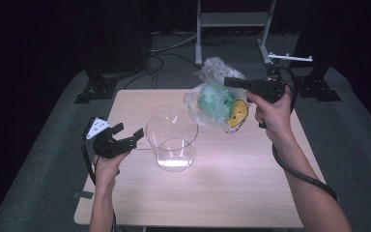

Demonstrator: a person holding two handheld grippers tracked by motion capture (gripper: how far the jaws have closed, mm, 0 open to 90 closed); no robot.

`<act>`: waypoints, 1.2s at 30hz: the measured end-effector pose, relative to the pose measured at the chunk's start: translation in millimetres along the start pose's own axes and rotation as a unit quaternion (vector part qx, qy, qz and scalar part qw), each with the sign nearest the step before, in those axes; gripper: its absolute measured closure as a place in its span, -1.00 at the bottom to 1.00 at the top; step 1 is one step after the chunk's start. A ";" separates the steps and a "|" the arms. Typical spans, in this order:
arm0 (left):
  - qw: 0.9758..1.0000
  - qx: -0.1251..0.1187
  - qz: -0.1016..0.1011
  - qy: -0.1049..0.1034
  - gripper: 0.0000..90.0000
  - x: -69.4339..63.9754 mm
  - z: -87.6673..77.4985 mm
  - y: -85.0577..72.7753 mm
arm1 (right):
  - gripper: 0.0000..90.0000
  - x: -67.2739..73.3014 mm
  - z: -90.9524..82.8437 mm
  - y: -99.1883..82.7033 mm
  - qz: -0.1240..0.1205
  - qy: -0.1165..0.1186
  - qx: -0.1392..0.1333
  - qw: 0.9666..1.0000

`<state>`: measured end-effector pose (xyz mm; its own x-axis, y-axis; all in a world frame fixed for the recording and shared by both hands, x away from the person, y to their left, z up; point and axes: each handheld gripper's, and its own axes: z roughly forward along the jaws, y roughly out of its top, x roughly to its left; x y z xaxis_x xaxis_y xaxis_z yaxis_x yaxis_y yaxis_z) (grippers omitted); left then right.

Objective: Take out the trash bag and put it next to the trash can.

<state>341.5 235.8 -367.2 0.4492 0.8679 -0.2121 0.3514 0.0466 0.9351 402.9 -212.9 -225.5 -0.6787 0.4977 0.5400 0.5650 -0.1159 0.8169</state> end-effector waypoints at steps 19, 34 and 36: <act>1.000 0.001 0.000 0.000 -0.78 -0.6 0.3 -0.2 | 0.98 -26.5 -17.1 -11.6 0.020 -0.030 -0.003 0.999; 1.000 0.000 -0.003 -0.004 -0.78 -0.1 1.2 -0.7 | 0.98 -45.7 -18.4 -24.2 0.038 -0.043 0.003 0.998; 1.000 0.000 -0.003 -0.004 -0.78 0.0 1.0 -0.8 | 0.98 -48.4 -18.0 -26.8 0.042 -0.044 0.004 0.998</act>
<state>342.1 235.3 -368.2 0.4547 0.8631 -0.2197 0.3537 0.0515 0.9340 412.1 -249.3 -269.9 -0.5851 0.5606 0.5860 0.6214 -0.1543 0.7681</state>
